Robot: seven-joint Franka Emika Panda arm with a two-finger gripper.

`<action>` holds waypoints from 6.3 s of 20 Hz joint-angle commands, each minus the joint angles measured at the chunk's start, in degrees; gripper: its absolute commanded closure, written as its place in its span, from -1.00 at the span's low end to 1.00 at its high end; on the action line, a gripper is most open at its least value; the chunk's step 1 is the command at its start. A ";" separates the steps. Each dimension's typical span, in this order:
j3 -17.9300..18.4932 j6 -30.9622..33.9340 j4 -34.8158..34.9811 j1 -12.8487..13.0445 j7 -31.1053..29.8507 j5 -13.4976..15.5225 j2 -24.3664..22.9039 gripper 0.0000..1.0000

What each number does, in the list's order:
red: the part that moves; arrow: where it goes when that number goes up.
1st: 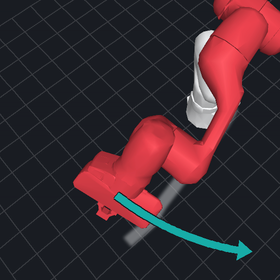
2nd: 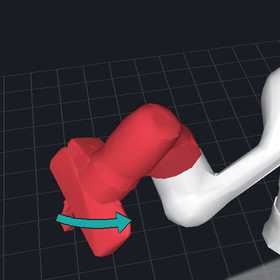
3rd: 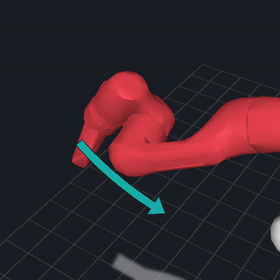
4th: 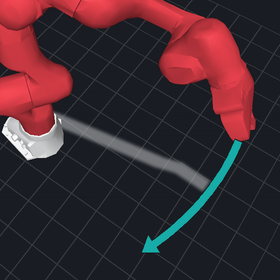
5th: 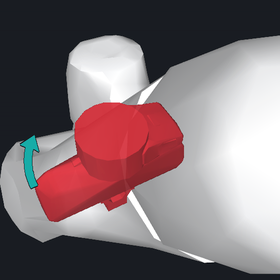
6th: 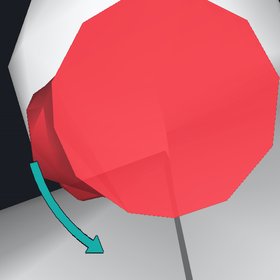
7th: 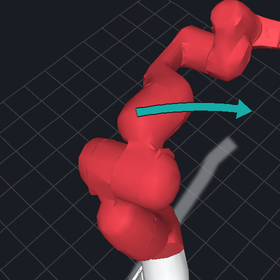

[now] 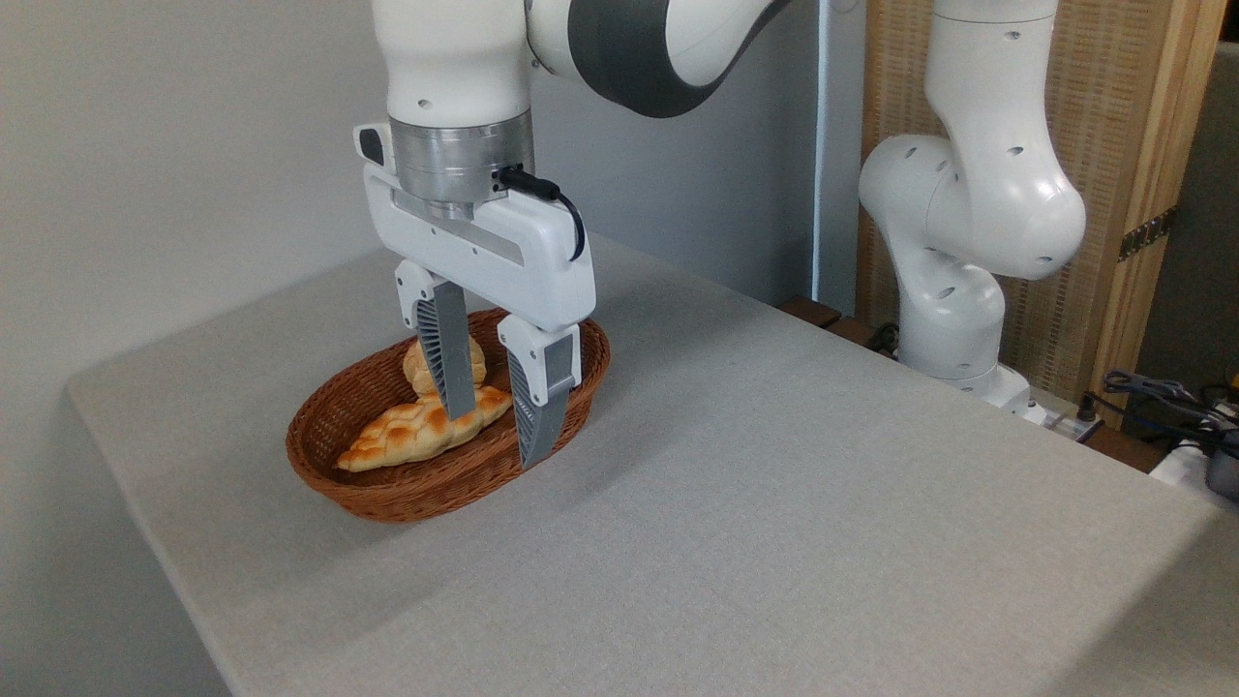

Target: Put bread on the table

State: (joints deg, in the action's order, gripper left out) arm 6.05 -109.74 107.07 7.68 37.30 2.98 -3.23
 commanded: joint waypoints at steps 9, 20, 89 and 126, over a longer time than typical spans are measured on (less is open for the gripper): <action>0.10 1.80 -0.64 0.84 0.49 0.10 1.21 -1.00; -1.74 1.02 -0.37 9.80 2.16 7.55 1.83 -1.00; 14.24 5.41 -0.73 19.21 3.48 1.87 -0.64 0.27; 19.44 4.88 -9.34 19.83 4.80 0.18 2.18 -1.00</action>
State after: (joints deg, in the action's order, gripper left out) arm 25.27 -105.19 98.87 27.26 41.59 3.96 -1.03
